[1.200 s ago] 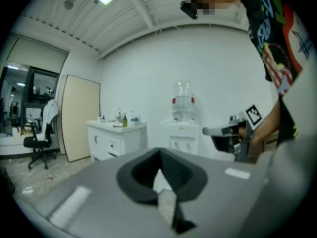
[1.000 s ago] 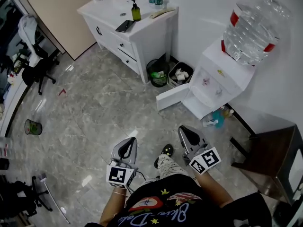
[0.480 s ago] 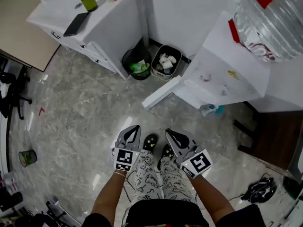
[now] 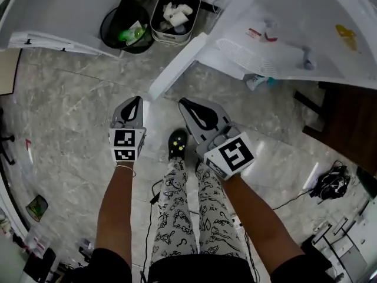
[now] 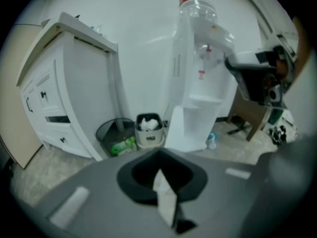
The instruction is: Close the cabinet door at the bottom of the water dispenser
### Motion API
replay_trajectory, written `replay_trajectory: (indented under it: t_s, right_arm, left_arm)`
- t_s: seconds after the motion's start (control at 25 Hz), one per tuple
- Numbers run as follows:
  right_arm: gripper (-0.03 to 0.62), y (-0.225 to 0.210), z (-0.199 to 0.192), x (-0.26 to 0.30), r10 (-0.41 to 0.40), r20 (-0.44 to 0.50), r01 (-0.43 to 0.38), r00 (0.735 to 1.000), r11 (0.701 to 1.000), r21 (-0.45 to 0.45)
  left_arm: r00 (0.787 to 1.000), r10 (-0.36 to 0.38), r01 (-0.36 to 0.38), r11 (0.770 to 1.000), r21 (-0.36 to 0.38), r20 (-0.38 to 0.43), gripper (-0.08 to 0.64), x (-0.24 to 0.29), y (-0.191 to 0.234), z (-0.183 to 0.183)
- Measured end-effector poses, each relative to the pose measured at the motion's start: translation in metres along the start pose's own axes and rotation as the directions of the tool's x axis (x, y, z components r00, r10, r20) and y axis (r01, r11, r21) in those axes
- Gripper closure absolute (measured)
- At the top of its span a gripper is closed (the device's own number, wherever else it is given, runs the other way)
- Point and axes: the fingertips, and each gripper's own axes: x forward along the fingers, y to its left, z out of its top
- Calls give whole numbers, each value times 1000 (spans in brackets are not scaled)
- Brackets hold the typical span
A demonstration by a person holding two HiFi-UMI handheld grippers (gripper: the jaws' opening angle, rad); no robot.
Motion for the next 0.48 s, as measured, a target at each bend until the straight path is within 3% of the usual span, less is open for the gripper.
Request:
replay_trajectory:
  t_s: [0.24, 0.48]
  right_arm:
    - [575, -21, -41, 11, -20, -57, 22, 998, 999, 42]
    - [575, -30, -51, -7, -76, -38, 79, 996, 992, 102]
  left_arm:
    - [998, 26, -28, 999, -37, -49, 563, 35, 22, -29]
    - [998, -28, 27, 999, -18, -58, 563, 56, 13, -32]
